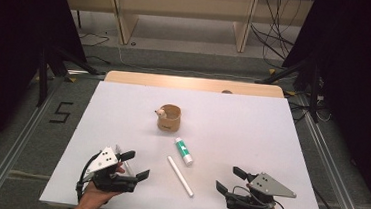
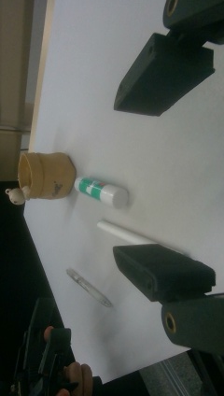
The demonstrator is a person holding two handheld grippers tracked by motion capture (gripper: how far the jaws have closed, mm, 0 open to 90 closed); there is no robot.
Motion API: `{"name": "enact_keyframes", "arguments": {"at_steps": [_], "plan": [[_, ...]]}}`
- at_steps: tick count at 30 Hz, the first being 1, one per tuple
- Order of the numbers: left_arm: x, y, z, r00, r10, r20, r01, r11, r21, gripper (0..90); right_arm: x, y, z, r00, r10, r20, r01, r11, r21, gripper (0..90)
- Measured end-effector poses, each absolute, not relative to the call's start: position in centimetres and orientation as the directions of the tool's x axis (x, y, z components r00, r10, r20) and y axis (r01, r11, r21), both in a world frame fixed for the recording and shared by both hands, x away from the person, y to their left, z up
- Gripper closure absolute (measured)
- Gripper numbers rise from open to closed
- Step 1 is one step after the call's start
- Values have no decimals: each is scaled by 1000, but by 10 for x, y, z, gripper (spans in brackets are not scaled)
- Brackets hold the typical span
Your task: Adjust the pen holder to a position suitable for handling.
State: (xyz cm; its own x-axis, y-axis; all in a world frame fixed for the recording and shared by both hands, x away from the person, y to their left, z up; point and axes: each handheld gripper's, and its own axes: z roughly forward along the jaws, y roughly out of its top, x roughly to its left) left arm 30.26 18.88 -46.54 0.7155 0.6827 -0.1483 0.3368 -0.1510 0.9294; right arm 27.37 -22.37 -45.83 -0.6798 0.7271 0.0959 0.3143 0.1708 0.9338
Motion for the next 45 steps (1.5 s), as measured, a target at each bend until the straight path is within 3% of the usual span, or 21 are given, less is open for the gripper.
{"name": "enact_keyframes", "arguments": {"at_steps": [19,37,45], "plan": [[317,196,-458,675,713,-192,382,-115,917,151,276,-223,-457,-680,726,102,322,171,931,267],[374,196,-450,599,774,-205,468,-130,874,157,276,-222,-458,-683,722,108,324,168,931,270],[401,197,-452,540,820,-189,501,-133,855,242,276,-222,-458,-684,722,106,324,171,930,270]]}}
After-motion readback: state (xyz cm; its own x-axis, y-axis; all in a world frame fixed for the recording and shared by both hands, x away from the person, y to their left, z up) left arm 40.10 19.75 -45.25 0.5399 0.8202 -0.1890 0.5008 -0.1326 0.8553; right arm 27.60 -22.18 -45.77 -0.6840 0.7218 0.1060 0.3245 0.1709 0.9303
